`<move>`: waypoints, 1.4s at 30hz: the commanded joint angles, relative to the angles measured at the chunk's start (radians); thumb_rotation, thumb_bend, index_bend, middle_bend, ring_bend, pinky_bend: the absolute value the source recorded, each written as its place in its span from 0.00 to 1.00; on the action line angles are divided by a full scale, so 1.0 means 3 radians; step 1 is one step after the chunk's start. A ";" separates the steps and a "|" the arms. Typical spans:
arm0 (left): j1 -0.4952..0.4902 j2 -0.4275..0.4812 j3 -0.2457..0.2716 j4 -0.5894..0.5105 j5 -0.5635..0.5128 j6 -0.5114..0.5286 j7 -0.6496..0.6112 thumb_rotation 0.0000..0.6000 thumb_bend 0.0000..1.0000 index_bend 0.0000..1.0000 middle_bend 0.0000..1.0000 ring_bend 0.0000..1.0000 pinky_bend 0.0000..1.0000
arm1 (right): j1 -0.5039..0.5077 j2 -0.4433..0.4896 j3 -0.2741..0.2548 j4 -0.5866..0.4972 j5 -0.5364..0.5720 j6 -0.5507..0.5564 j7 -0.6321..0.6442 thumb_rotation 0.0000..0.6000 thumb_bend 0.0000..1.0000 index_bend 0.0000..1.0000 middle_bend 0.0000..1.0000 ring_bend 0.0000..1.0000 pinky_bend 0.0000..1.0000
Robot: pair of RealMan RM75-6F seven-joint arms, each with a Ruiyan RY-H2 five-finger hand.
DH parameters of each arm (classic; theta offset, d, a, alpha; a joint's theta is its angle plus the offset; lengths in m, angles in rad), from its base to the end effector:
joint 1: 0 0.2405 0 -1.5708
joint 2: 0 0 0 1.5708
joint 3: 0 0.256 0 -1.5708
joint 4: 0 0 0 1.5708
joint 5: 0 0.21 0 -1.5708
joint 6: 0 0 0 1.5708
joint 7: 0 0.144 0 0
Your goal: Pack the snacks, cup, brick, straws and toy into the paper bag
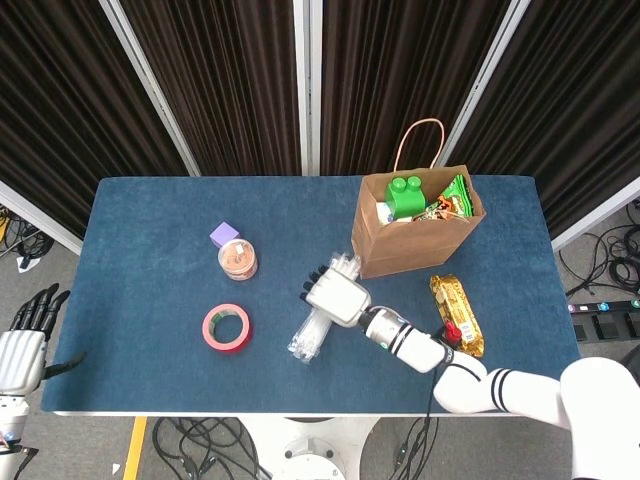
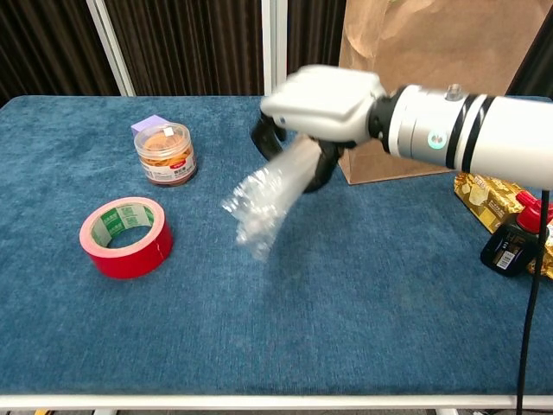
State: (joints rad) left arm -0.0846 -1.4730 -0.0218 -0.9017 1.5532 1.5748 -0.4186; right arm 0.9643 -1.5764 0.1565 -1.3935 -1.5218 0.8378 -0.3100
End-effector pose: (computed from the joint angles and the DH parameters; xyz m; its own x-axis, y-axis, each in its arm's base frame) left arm -0.3877 0.1809 0.1196 0.3374 -0.0606 0.9394 0.9382 -0.0596 -0.3408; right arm -0.0535 -0.3446 -0.0416 0.6678 0.0112 0.7442 -0.4405 -0.8000 0.4073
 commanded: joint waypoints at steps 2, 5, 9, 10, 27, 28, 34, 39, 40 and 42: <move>-0.0004 0.0022 -0.0007 -0.0039 0.0010 0.0024 0.0020 1.00 0.18 0.13 0.11 0.01 0.14 | 0.0015 0.0261 0.0258 -0.0495 0.0082 0.0246 -0.0382 1.00 0.17 0.70 0.51 0.38 0.41; -0.0006 0.0036 -0.0010 -0.0071 0.0011 0.0029 0.0038 1.00 0.18 0.13 0.11 0.01 0.14 | 0.0027 0.0381 0.0398 -0.0749 0.0122 0.0357 -0.0551 1.00 0.18 0.70 0.52 0.38 0.41; -0.0009 0.0044 -0.0009 -0.0096 0.0015 0.0029 0.0048 1.00 0.18 0.13 0.11 0.01 0.14 | 0.0056 0.0571 0.0581 -0.1046 0.0158 0.0474 -0.0815 1.00 0.18 0.70 0.52 0.38 0.42; -0.0010 0.0045 -0.0009 -0.0101 0.0016 0.0029 0.0049 1.00 0.18 0.13 0.11 0.01 0.14 | 0.0064 0.0619 0.0620 -0.1103 0.0167 0.0494 -0.0896 1.00 0.18 0.70 0.52 0.38 0.42; -0.0016 0.0058 -0.0010 -0.0154 0.0027 0.0043 0.0022 1.00 0.18 0.13 0.11 0.01 0.14 | -0.0021 0.1301 0.0911 -0.1558 0.0641 0.0859 -0.2125 1.00 0.19 0.70 0.53 0.39 0.43; -0.0018 0.0055 -0.0011 -0.0154 0.0028 0.0043 0.0021 1.00 0.18 0.13 0.11 0.01 0.14 | -0.0028 0.1329 0.0921 -0.1556 0.0670 0.0871 -0.2124 1.00 0.19 0.70 0.53 0.39 0.43; -0.0019 0.0040 -0.0007 -0.0137 0.0023 0.0025 0.0010 1.00 0.18 0.13 0.11 0.01 0.14 | -0.0079 0.1478 0.0960 -0.1509 0.0816 0.0949 -0.2008 1.00 0.19 0.70 0.53 0.39 0.43; -0.0015 0.0031 -0.0003 -0.0118 0.0021 0.0024 -0.0019 1.00 0.18 0.13 0.11 0.01 0.14 | -0.0188 0.1498 0.0960 -0.1502 0.0911 0.1179 -0.1951 1.00 0.19 0.70 0.53 0.39 0.43; -0.0011 0.0029 -0.0001 -0.0113 0.0023 0.0028 -0.0028 1.00 0.18 0.13 0.11 0.01 0.14 | -0.0210 0.1495 0.0957 -0.1496 0.0949 0.1218 -0.1958 1.00 0.19 0.70 0.53 0.39 0.43; -0.0014 0.0022 0.0002 -0.0107 0.0032 0.0034 -0.0032 1.00 0.18 0.13 0.11 0.01 0.14 | -0.0253 0.1473 0.0942 -0.1460 0.1037 0.1307 -0.1994 1.00 0.19 0.70 0.53 0.39 0.43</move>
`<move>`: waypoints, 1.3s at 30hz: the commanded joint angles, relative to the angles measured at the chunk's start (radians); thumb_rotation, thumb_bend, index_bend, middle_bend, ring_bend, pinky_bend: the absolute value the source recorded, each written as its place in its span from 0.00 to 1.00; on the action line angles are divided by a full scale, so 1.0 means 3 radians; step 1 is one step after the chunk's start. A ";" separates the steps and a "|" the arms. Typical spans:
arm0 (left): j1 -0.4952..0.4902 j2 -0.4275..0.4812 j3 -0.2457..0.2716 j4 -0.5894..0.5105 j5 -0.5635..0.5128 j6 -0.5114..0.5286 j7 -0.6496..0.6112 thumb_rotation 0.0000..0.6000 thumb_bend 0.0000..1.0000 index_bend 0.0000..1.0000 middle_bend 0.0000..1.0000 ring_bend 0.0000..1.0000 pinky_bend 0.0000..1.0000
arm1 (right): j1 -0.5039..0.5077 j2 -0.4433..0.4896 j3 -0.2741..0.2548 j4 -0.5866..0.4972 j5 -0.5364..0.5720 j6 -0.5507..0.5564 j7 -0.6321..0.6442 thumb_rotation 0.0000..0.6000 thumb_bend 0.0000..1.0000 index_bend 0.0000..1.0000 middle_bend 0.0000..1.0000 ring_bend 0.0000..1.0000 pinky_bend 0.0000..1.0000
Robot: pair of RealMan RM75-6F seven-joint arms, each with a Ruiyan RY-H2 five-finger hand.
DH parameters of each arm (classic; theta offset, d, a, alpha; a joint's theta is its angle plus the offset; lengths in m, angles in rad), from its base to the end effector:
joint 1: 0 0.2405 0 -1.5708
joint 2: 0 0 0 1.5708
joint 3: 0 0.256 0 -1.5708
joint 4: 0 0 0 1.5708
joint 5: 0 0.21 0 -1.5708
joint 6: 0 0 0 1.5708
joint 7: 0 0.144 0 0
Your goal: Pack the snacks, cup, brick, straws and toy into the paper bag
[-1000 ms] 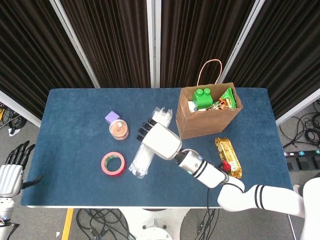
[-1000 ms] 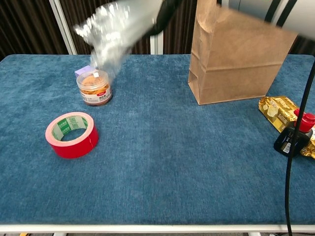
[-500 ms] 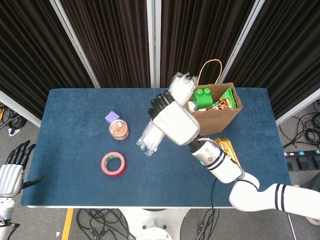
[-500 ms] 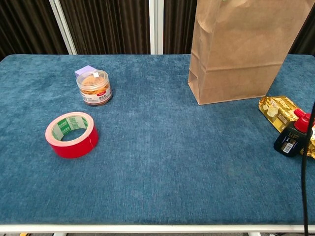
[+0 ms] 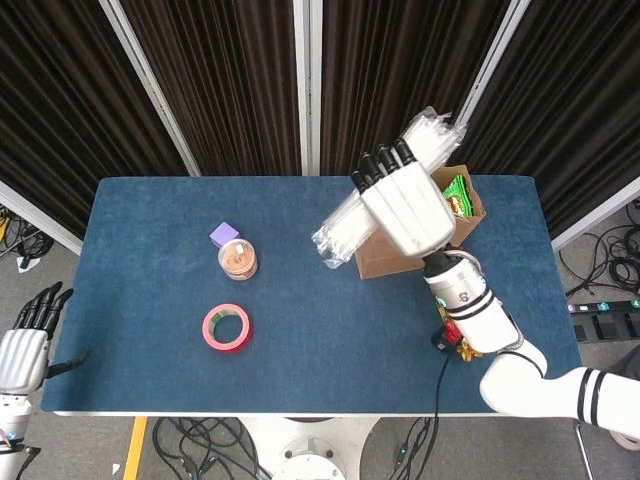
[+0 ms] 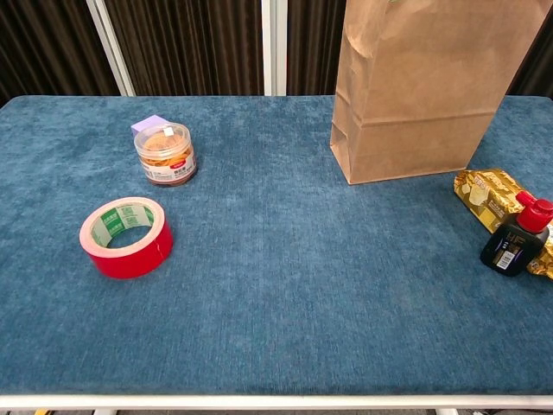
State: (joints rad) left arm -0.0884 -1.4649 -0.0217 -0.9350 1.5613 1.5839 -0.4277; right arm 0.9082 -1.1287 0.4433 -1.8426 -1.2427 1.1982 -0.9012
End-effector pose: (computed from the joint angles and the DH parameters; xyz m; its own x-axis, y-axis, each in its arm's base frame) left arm -0.3813 0.1819 0.1182 0.3044 -0.0642 0.9504 0.9481 -0.0763 -0.3088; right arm 0.0050 -0.3644 0.1710 0.5832 0.5760 0.5728 -0.4674 -0.3388 0.8166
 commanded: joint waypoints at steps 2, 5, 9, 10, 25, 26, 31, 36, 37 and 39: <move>0.0000 -0.0009 0.0004 0.0005 0.0010 0.0011 -0.0001 1.00 0.18 0.13 0.11 0.01 0.14 | -0.0100 -0.0070 -0.0015 0.0095 0.0202 0.0192 -0.0022 1.00 0.19 0.70 0.52 0.39 0.43; 0.0006 -0.0008 0.0003 0.0010 0.0006 0.0018 -0.0005 1.00 0.18 0.13 0.11 0.01 0.14 | -0.0121 -0.0181 0.0006 0.0290 0.0420 0.0238 0.0112 1.00 0.19 0.70 0.53 0.39 0.43; 0.0005 -0.0001 -0.0006 0.0013 -0.0007 0.0009 -0.0011 1.00 0.18 0.13 0.11 0.01 0.14 | -0.0105 -0.0326 0.0031 0.0618 0.0584 0.0203 0.0384 1.00 0.19 0.70 0.53 0.39 0.43; 0.0004 0.0000 -0.0006 0.0015 -0.0008 0.0005 -0.0011 1.00 0.18 0.13 0.11 0.01 0.14 | -0.0099 -0.0356 0.0029 0.0694 0.0599 0.0181 0.0457 1.00 0.19 0.70 0.53 0.39 0.43; 0.0004 0.0006 0.0021 0.0029 0.0010 -0.0016 0.0028 1.00 0.18 0.13 0.11 0.01 0.14 | -0.0052 -0.0877 0.0138 0.1206 0.0647 0.0045 0.1862 1.00 0.20 0.70 0.53 0.39 0.43; 0.0007 0.0007 0.0023 0.0028 0.0009 -0.0015 0.0028 1.00 0.18 0.13 0.11 0.01 0.14 | -0.0058 -0.0901 0.0138 0.1205 0.0645 0.0073 0.1885 1.00 0.20 0.70 0.53 0.39 0.43; 0.0004 -0.0001 0.0029 0.0037 0.0008 -0.0035 0.0018 1.00 0.18 0.13 0.11 0.01 0.14 | -0.0120 -0.0963 0.0126 0.1208 0.0722 0.0167 0.1903 1.00 0.20 0.70 0.52 0.39 0.43; 0.0002 -0.0013 0.0032 0.0048 0.0013 -0.0036 0.0012 1.00 0.18 0.13 0.11 0.01 0.14 | -0.0163 -0.0942 0.0117 0.1243 0.0786 0.0227 0.1799 1.00 0.20 0.70 0.53 0.39 0.43; 0.0001 -0.0015 0.0031 0.0049 0.0013 -0.0036 0.0011 1.00 0.18 0.13 0.11 0.01 0.14 | -0.0172 -0.0933 0.0120 0.1230 0.0802 0.0240 0.1776 1.00 0.20 0.70 0.53 0.39 0.43; -0.0002 -0.0019 0.0029 0.0047 0.0012 -0.0037 0.0010 1.00 0.18 0.13 0.11 0.01 0.14 | -0.0196 -0.0916 0.0113 0.1192 0.0836 0.0265 0.1720 1.00 0.20 0.70 0.53 0.39 0.42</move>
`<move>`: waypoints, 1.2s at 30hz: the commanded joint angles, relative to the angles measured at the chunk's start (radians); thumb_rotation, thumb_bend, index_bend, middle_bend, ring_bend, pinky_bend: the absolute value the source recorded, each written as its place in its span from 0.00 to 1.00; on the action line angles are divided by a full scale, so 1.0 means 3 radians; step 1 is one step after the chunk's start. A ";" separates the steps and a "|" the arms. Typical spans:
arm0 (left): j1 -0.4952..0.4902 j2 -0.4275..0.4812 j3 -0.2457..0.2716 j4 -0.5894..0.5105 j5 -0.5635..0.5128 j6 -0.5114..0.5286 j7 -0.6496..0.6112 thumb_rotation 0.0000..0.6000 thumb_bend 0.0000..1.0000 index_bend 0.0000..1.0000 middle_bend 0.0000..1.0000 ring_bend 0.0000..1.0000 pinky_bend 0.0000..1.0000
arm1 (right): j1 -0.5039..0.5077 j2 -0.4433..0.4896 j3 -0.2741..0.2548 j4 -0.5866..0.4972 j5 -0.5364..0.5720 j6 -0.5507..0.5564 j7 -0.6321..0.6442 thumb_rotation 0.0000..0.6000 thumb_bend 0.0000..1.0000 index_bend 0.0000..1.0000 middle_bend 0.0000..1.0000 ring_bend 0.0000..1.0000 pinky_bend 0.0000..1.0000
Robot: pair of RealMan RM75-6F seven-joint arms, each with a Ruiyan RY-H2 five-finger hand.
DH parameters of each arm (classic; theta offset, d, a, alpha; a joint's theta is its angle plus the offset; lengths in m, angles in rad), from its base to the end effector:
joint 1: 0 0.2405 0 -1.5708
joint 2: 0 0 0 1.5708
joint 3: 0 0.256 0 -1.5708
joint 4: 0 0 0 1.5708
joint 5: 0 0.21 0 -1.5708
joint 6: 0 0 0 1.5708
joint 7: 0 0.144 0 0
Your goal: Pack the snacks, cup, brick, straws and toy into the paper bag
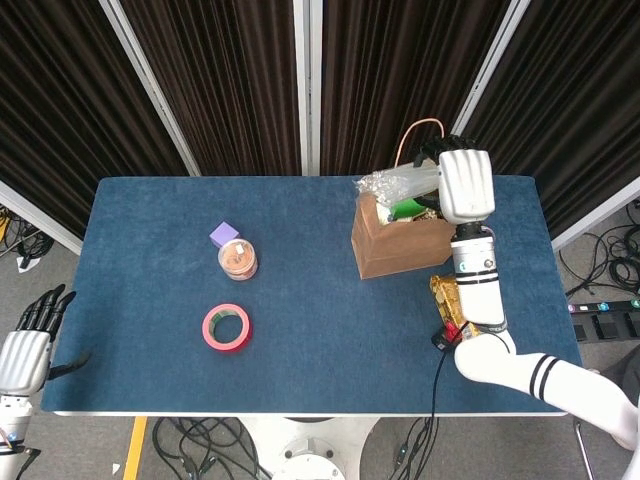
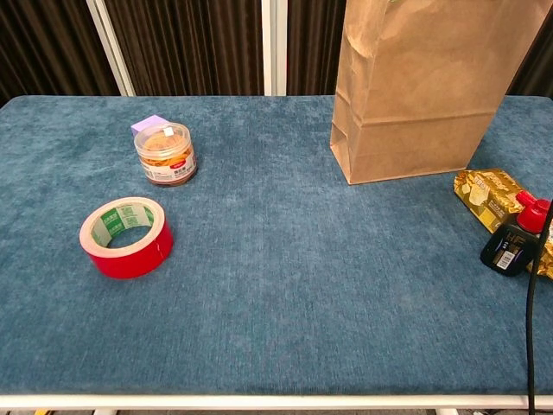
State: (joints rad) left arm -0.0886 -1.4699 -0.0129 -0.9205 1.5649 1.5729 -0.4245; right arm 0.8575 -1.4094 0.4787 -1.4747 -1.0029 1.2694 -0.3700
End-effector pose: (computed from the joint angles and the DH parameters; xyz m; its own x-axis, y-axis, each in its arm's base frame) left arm -0.3838 0.1808 0.1155 0.3182 -0.0452 0.9470 0.9440 -0.0764 -0.3208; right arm -0.0828 -0.4250 0.1359 0.2412 0.3117 0.9191 -0.9250 -0.2126 0.3148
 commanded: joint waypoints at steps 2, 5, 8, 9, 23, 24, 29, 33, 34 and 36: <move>-0.0004 0.0000 0.0003 -0.0006 0.0005 -0.0003 0.0000 1.00 0.18 0.13 0.11 0.01 0.14 | -0.0050 0.0021 -0.0024 -0.0057 0.0062 0.0038 -0.0078 1.00 0.20 0.70 0.53 0.39 0.43; -0.0003 0.0002 0.0013 -0.0009 0.0019 0.0005 0.0021 1.00 0.18 0.13 0.11 0.01 0.14 | -0.0066 -0.0029 -0.0041 -0.0023 0.0104 0.0038 -0.0061 1.00 0.20 0.70 0.53 0.39 0.43; 0.0005 0.0016 0.0010 -0.0019 0.0013 0.0015 0.0026 1.00 0.18 0.13 0.11 0.01 0.14 | -0.0052 -0.0112 -0.0037 0.0044 0.0153 0.0017 -0.0022 1.00 0.20 0.70 0.53 0.39 0.43; 0.0002 0.0019 0.0007 -0.0019 0.0008 0.0006 0.0023 1.00 0.18 0.13 0.11 0.01 0.14 | -0.0041 -0.0150 -0.0035 0.0082 0.0163 0.0011 -0.0009 1.00 0.20 0.70 0.53 0.39 0.43; 0.0005 0.0003 0.0012 0.0036 0.0001 -0.0011 -0.0029 1.00 0.18 0.13 0.11 0.01 0.14 | 0.0017 -0.0447 -0.0001 0.0340 0.0272 0.0016 0.0031 1.00 0.20 0.69 0.53 0.39 0.43; 0.0004 0.0004 0.0013 0.0037 0.0005 -0.0007 -0.0031 1.00 0.18 0.13 0.11 0.01 0.14 | 0.0018 -0.0462 0.0007 0.0342 0.0283 0.0015 0.0038 1.00 0.20 0.69 0.53 0.39 0.43; 0.0013 0.0010 0.0017 0.0040 0.0011 0.0010 -0.0030 1.00 0.18 0.13 0.11 0.01 0.14 | 0.0041 -0.0537 0.0071 0.0347 0.0336 0.0007 0.0097 1.00 0.20 0.69 0.53 0.39 0.42; 0.0001 0.0009 0.0014 0.0030 0.0007 -0.0011 -0.0020 1.00 0.18 0.13 0.11 0.01 0.14 | 0.0052 -0.0582 0.0113 0.0355 0.0354 0.0018 0.0147 1.00 0.20 0.69 0.52 0.39 0.42; -0.0001 0.0008 0.0015 0.0028 0.0007 -0.0017 -0.0019 1.00 0.18 0.13 0.11 0.01 0.14 | 0.0054 -0.0593 0.0124 0.0365 0.0358 0.0022 0.0160 1.00 0.20 0.69 0.52 0.39 0.42; -0.0001 0.0005 0.0016 0.0028 0.0005 -0.0022 -0.0017 1.00 0.18 0.13 0.11 0.01 0.14 | 0.0054 -0.0606 0.0138 0.0377 0.0379 0.0017 0.0170 1.00 0.20 0.69 0.53 0.39 0.42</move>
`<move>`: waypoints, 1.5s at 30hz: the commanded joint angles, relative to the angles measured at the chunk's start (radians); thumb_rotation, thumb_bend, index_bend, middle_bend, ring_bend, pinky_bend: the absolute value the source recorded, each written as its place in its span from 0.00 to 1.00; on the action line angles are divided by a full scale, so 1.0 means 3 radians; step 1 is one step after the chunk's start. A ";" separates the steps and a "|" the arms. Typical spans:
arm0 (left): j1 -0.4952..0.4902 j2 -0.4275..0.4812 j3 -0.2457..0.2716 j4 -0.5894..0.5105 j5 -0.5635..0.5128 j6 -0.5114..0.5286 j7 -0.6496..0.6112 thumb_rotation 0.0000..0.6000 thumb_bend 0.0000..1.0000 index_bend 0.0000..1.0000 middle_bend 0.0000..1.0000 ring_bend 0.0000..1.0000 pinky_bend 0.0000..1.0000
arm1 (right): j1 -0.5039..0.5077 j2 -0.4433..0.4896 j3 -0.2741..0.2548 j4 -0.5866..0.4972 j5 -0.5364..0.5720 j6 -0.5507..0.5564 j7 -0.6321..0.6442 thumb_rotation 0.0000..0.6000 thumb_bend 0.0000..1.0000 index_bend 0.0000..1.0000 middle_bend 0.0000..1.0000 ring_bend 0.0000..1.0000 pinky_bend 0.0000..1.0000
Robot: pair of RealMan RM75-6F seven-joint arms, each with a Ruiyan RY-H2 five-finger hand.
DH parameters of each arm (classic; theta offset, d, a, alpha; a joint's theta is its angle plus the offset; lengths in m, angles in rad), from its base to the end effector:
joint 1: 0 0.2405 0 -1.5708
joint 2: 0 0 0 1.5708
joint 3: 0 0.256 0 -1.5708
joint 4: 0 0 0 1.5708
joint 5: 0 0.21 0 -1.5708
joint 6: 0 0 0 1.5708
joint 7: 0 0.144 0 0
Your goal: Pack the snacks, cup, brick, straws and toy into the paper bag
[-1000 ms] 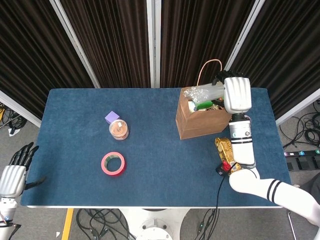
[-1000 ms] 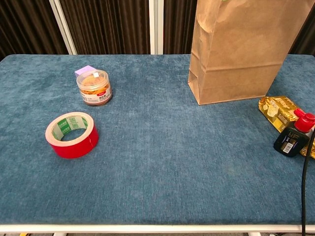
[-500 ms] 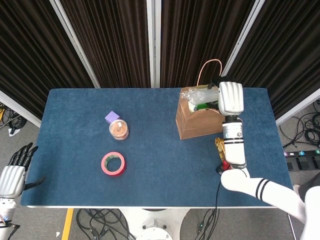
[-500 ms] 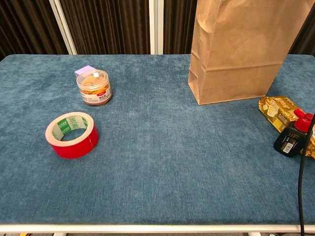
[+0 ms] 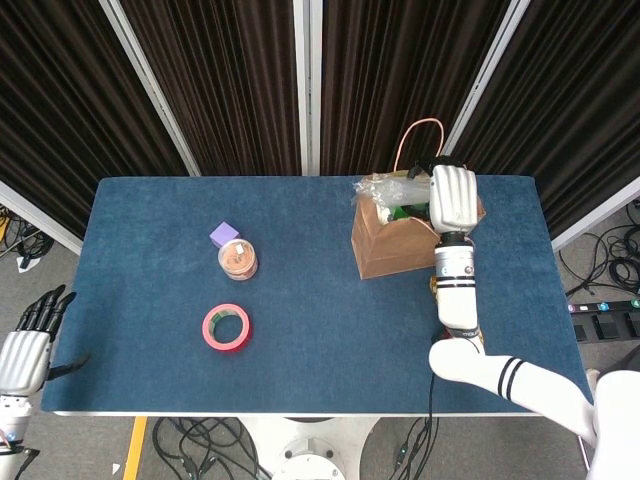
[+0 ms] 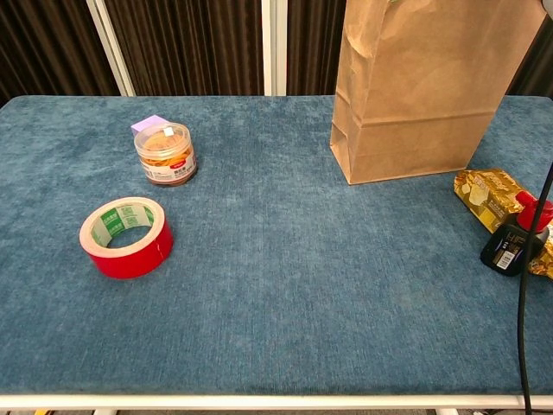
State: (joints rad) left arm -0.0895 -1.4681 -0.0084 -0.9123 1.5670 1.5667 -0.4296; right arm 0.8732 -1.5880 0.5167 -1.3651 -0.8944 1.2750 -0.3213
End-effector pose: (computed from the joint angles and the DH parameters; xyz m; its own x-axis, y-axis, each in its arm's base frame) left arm -0.3856 0.1806 0.1159 0.3237 -0.0351 0.9455 0.9424 -0.0775 -0.3255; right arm -0.0918 -0.4310 0.0877 0.0991 0.2305 0.9680 -0.9850 -0.1157 0.1284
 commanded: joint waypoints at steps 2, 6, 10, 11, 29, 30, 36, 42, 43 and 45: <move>0.0005 -0.0004 0.0004 0.0010 -0.0002 -0.0002 -0.0010 1.00 0.18 0.13 0.11 0.01 0.14 | -0.0003 -0.0013 0.0006 0.0030 0.0034 -0.0014 -0.0009 1.00 0.19 0.68 0.53 0.39 0.42; 0.0013 -0.0010 0.0008 0.0035 -0.0006 -0.0002 -0.0029 1.00 0.18 0.13 0.11 0.01 0.14 | -0.0021 -0.0012 0.0007 0.0080 0.0116 -0.0090 -0.0009 1.00 0.19 0.67 0.53 0.38 0.41; 0.0019 -0.0008 0.0007 0.0044 -0.0009 0.0002 -0.0035 1.00 0.18 0.13 0.11 0.01 0.14 | -0.0023 0.0012 -0.0006 0.0076 0.0153 -0.0195 0.0001 1.00 0.11 0.61 0.50 0.32 0.35; 0.0019 -0.0006 0.0006 0.0043 -0.0009 0.0003 -0.0034 1.00 0.18 0.13 0.11 0.01 0.14 | -0.0024 0.0031 -0.0015 0.0054 0.0150 -0.0235 0.0008 1.00 0.07 0.57 0.48 0.29 0.31; 0.0007 0.0006 0.0000 0.0012 -0.0004 0.0001 -0.0043 1.00 0.18 0.13 0.11 0.01 0.14 | -0.0017 0.0366 0.0036 -0.0372 0.0029 -0.0331 0.0061 1.00 0.00 0.24 0.20 0.00 0.00; 0.0004 0.0006 -0.0001 0.0009 -0.0003 0.0001 -0.0039 1.00 0.18 0.13 0.11 0.01 0.14 | -0.0021 0.0393 0.0049 -0.0416 0.0023 -0.0318 0.0060 1.00 0.00 0.24 0.20 0.00 0.00; -0.0002 0.0022 -0.0012 -0.0022 -0.0007 0.0006 -0.0013 1.00 0.18 0.13 0.11 0.01 0.14 | -0.0072 0.0624 0.0163 -0.0783 -0.0118 -0.0166 0.0111 1.00 0.00 0.24 0.20 0.00 0.00; -0.0001 0.0038 -0.0020 -0.0057 -0.0011 0.0019 0.0008 1.00 0.18 0.13 0.11 0.01 0.14 | -0.0254 0.0939 0.0179 -0.1168 -0.0503 0.0039 0.0287 1.00 0.00 0.23 0.21 0.02 0.00; -0.0002 0.0040 -0.0021 -0.0060 -0.0010 0.0020 0.0012 1.00 0.18 0.13 0.11 0.01 0.14 | -0.0295 0.0997 0.0147 -0.1204 -0.0626 0.0087 0.0297 1.00 0.00 0.23 0.21 0.02 0.00; -0.0009 0.0041 -0.0024 -0.0071 -0.0009 0.0017 0.0023 1.00 0.18 0.13 0.11 0.01 0.14 | -0.0429 0.1126 0.0042 -0.1292 -0.0938 0.0241 0.0339 1.00 0.00 0.23 0.21 0.02 0.00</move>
State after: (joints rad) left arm -0.0913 -1.4560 -0.0153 -0.9326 1.5641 1.5722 -0.4237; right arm 0.7970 -1.3100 0.5604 -1.7070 -1.0676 1.2881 -0.2426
